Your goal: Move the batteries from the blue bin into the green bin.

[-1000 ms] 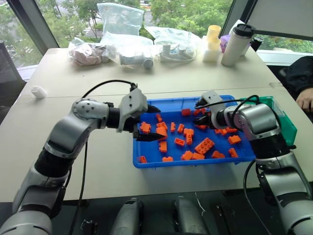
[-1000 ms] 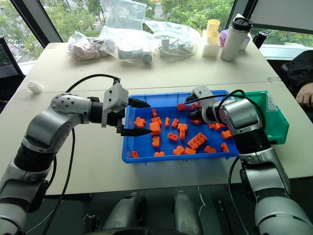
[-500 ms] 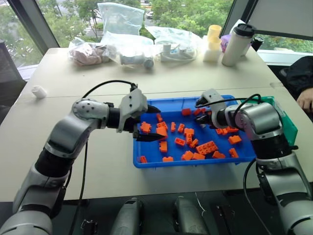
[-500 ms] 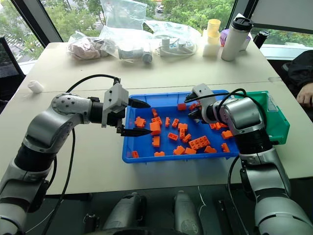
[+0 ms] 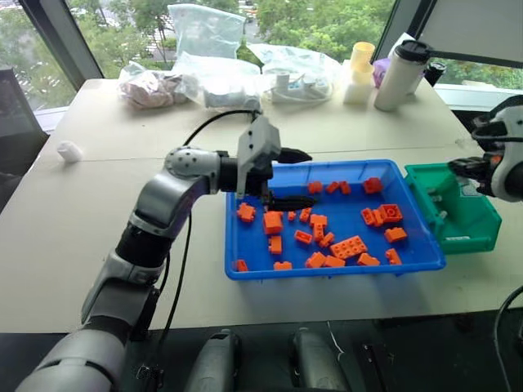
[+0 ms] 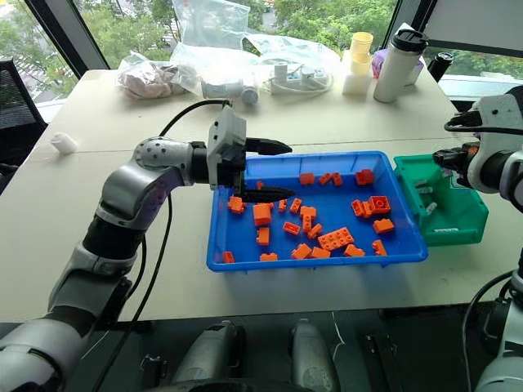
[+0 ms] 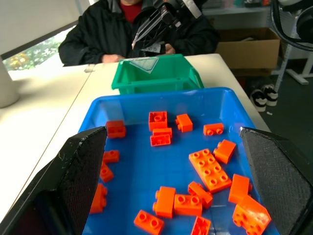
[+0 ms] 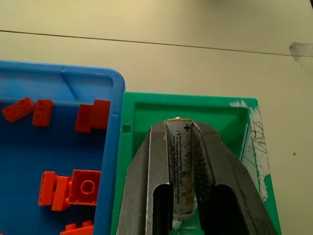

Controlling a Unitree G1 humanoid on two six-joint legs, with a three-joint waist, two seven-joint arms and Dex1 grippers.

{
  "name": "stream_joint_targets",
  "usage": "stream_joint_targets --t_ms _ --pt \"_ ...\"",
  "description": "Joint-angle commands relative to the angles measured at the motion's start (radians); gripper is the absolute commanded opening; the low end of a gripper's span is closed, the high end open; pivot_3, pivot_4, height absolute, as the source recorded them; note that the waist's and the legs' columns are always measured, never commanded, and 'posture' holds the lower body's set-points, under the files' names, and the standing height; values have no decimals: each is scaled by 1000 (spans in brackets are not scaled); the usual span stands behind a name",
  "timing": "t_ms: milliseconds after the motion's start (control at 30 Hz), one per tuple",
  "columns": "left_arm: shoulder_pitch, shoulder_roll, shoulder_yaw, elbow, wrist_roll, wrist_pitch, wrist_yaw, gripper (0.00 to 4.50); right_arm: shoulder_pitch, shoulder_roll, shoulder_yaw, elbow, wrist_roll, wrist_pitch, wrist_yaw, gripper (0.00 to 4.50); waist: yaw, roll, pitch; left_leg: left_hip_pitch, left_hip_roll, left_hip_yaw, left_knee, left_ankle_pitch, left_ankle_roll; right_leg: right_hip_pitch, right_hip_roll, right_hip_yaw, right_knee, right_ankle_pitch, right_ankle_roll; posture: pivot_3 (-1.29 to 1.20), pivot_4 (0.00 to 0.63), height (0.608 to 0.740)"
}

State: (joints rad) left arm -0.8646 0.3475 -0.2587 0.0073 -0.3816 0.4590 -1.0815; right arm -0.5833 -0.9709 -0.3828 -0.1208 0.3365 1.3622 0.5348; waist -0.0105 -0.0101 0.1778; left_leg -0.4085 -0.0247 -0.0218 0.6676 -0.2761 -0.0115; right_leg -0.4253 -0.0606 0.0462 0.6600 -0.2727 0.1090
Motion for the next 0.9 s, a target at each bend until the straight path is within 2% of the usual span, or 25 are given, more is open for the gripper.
stream_joint_targets --t_ms 33,200,433,500,600,700,800,900 --pt "-46 -30 4 57 17 -56 -11 4500 31 -29 -30 6 -22 -68 -18 24 -7 0 0 0 0 0 0 0 0 0 1 0 0 0 0 0 150 740" --pt "-72 -56 10 104 29 -70 -13 4500 66 -2 -40 45 -21 -102 -41 24 -5 0 0 0 1 0 0 0 0 0 1 1 1 0 0 0 150 740" --pt "-50 -20 17 35 19 -17 -21 4500 53 11 -29 101 -31 -154 -81 3619 -3 0 0 0 1 0 0 0 0 0 1 1 1 0 0 0 150 740" --pt "-50 -12 28 25 13 -6 -18 4500 39 9 -25 106 -27 -183 -81 4437 -3 0 0 0 1 0 0 0 0 0 1 1 1 0 0 0 150 740" --pt "-50 0 55 14 -3 14 -8 4500 21 16 -24 96 -9 -248 -62 4437 -3 0 0 0 1 0 0 0 0 0 1 1 1 0 0 0 150 740" --pt "-34 46 118 -41 -76 105 -12 4500 32 35 -30 46 28 -368 4 4437 -8 0 0 0 1 0 0 0 0 0 1 1 1 0 0 0 150 740" --pt "56 182 182 -182 -131 216 -17 4500 138 28 -81 -62 86 -434 108 4437 -11 0 0 1 2 0 -1 0 0 -1 3 1 0 0 0 0 150 740" --pt "147 308 262 -288 -176 311 11 4500 251 23 -190 -142 176 -420 201 4437 -2 1 0 0 4 -1 -2 0 0 -1 4 1 1 0 0 0 150 740"
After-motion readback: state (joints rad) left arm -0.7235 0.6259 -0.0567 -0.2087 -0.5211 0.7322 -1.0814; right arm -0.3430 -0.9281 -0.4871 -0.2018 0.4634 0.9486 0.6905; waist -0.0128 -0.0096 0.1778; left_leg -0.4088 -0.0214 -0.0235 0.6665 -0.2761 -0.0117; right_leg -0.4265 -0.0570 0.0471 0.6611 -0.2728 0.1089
